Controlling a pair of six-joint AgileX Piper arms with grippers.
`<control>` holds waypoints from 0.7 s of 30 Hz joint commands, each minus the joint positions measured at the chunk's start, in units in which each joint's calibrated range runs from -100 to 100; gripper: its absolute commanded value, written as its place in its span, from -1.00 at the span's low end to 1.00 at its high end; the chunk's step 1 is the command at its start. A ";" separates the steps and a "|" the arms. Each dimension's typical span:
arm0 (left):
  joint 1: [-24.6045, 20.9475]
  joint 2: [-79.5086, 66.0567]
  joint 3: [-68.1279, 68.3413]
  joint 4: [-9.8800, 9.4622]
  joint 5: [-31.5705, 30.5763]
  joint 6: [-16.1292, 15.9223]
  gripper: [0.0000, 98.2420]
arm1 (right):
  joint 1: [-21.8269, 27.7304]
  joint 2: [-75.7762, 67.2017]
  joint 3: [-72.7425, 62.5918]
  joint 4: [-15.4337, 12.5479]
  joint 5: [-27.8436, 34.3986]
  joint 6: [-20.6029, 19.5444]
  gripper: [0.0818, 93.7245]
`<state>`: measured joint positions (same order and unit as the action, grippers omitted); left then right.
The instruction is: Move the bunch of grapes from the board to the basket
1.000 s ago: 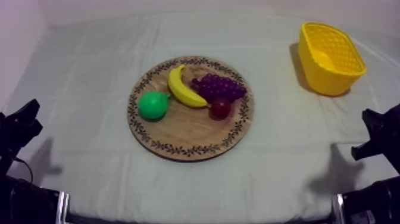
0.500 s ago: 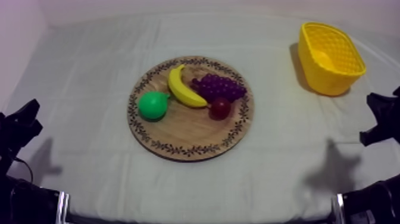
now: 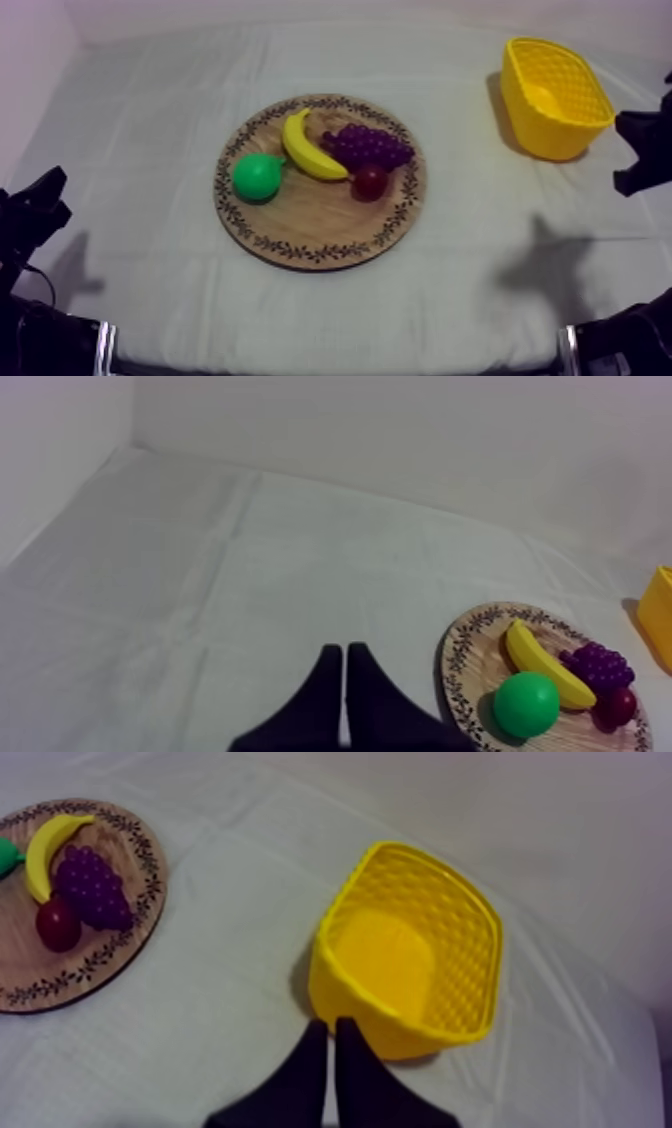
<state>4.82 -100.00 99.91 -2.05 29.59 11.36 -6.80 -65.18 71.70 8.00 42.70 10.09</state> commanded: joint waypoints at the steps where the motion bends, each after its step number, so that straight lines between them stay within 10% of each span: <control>1: 0.00 0.00 -0.02 -0.02 -0.01 0.03 -1.00 | -0.75 2.76 -3.30 0.17 1.29 0.23 -0.99; 21: 0.00 0.00 -0.02 -0.02 -0.01 0.04 -1.00 | -9.20 22.67 -26.86 1.41 13.73 1.41 -0.99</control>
<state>4.82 -100.00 99.91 -2.05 29.59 11.39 -15.63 -43.92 46.62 9.27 56.31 11.53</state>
